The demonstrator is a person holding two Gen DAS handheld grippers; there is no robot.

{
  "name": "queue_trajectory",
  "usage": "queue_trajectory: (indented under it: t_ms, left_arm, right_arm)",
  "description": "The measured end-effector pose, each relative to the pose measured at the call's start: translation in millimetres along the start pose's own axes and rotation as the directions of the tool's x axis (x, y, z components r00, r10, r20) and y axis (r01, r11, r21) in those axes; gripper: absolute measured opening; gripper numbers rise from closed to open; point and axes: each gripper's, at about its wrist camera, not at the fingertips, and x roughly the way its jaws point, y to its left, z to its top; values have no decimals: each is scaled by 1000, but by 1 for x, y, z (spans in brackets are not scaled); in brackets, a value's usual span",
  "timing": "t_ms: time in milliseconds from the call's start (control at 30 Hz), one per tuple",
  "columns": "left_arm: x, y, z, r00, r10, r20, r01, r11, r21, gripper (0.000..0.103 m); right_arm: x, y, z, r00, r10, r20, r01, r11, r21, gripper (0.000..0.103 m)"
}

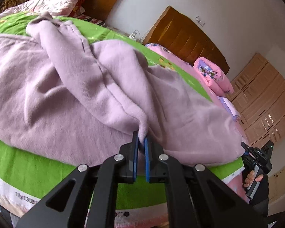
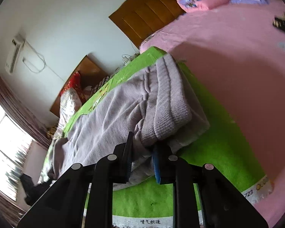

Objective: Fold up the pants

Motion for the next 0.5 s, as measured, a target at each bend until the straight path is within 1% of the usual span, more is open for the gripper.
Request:
queue_trajectory:
  t_ms: [100,133,200,233,300,400,500]
  left_arm:
    - [-3,-2,2,1000,6,17,-6,1000,17,6]
    - [-3,-1,1,1000,11,16,-11,1000,20,6]
    - [1,1,-3,1000,22,0,-22,1000,18,7]
    - [3,3,-6,1000,21,-6,-21,1000,10,9]
    - [2,5,-8,1000,0,3,0,1000,-4,9]
    - [0,7,-10,1000,4,3,-4,1000,6,10]
    - [0,4,-11,1000,0,8,0,1000,4,10]
  right_arm:
    - [-11,12,0,999,1,41,0,1000,-23,18]
    - [-12,14,-1,999,-7,42,8,1000,-30,18]
    - [-3,7,-6,999,-44,14,44,999,-19,18]
    - [5,2,-8,999,-50,-4,50,999,-1,16]
    - [6,-6,-13,1000,-14,7,14,999,33,16]
    - [4,0,-12,999,-39,8,39,999,15,17]
    - [3,-1,-10,1000,-26,1,26,999,27,17]
